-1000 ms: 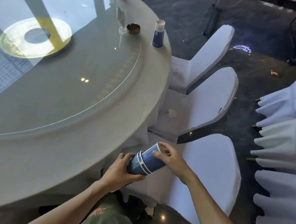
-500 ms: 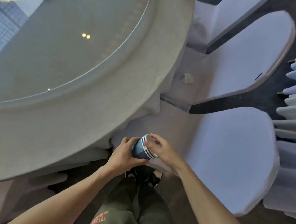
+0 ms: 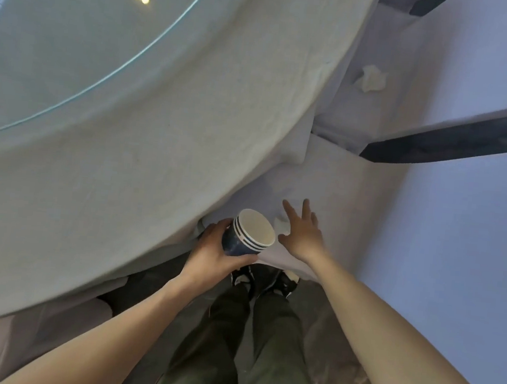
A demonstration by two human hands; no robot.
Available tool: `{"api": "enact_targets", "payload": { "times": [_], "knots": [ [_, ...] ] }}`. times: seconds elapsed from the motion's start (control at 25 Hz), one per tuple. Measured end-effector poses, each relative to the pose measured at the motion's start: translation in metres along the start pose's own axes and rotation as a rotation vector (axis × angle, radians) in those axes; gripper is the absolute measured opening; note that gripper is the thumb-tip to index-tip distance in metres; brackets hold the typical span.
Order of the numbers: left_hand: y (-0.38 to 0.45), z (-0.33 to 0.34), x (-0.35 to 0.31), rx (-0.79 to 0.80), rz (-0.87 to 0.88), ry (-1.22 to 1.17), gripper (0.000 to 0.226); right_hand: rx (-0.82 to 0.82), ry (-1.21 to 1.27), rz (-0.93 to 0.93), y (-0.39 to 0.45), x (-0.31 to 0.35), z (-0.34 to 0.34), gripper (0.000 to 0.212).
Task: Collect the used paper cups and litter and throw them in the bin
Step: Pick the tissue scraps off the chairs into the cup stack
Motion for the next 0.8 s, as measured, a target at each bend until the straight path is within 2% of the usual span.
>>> {"api": "enact_targets", "payload": {
  "times": [0.2, 0.36, 0.44, 0.56, 0.8],
  "knots": [
    [0.011, 0.006, 0.017, 0.026, -0.042, 0.012, 0.093, 0.06, -0.185, -0.017, 0.024, -0.014, 0.043, 0.082],
    [0.008, 0.004, 0.013, 0.063, -0.041, 0.002, 0.094, 0.092, -0.201, 0.004, 0.014, -0.038, 0.049, 0.047],
    [0.004, 0.002, 0.004, 0.08, -0.019, -0.001, 0.091, 0.06, -0.146, 0.049, 0.003, -0.048, 0.037, 0.034],
    [-0.007, -0.001, -0.012, 0.094, 0.023, 0.035, 0.088, -0.012, -0.073, 0.114, -0.021, -0.048, 0.004, 0.028],
    [-0.022, -0.021, -0.07, 0.113, 0.137, 0.118, 0.093, -0.254, 0.289, 0.066, -0.09, -0.005, -0.088, 0.015]
  ]
}}
Point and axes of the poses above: each hand's wrist, its own y-axis towards the middle knuckle, its own z-axis out of the palm, x = y × z, the point moved 6 cm from there along y, towards the middle knuckle, and after that the axes turned 15 degrees about y, right-handed, at the moved point
